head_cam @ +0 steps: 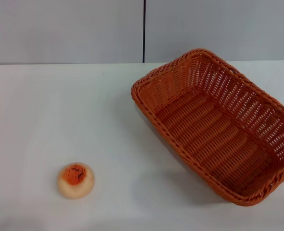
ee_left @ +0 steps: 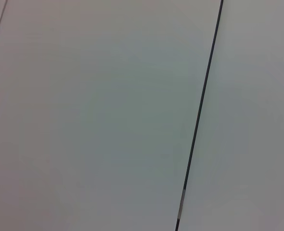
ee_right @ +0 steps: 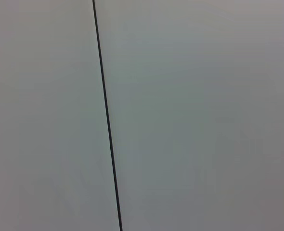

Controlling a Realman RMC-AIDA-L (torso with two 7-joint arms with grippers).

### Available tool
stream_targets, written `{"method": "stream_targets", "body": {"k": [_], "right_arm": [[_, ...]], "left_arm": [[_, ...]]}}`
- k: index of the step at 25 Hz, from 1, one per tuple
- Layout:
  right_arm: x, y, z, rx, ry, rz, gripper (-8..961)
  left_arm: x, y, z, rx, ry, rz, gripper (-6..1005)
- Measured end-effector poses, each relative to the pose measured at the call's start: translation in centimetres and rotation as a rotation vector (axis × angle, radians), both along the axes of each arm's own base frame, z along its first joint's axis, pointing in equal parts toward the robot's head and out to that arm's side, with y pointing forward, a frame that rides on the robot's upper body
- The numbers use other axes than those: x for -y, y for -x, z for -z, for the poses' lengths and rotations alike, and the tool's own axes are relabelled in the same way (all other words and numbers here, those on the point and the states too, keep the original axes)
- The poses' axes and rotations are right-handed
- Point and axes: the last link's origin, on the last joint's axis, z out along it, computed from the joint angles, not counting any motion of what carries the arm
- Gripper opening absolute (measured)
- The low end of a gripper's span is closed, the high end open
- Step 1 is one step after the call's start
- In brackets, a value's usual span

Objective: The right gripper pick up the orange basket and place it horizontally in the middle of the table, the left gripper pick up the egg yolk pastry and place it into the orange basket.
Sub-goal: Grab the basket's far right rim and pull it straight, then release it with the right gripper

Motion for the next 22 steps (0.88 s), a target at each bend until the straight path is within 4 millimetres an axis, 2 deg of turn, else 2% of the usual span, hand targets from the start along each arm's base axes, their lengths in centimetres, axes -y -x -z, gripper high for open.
{"method": "stream_targets", "body": {"k": [16,22], "right_arm": [[-1.1,0.5,0.2,0.000,0.013,-0.023,760],[-1.0,0.8,-0.1,0.012,0.084,-0.077,755]], "left_arm": [[0.0,-0.3,-0.2,-0.010,-0.010,0.026,821],[-1.0,-0.2,-0.4,-0.031,0.013,0.035,819]]}}
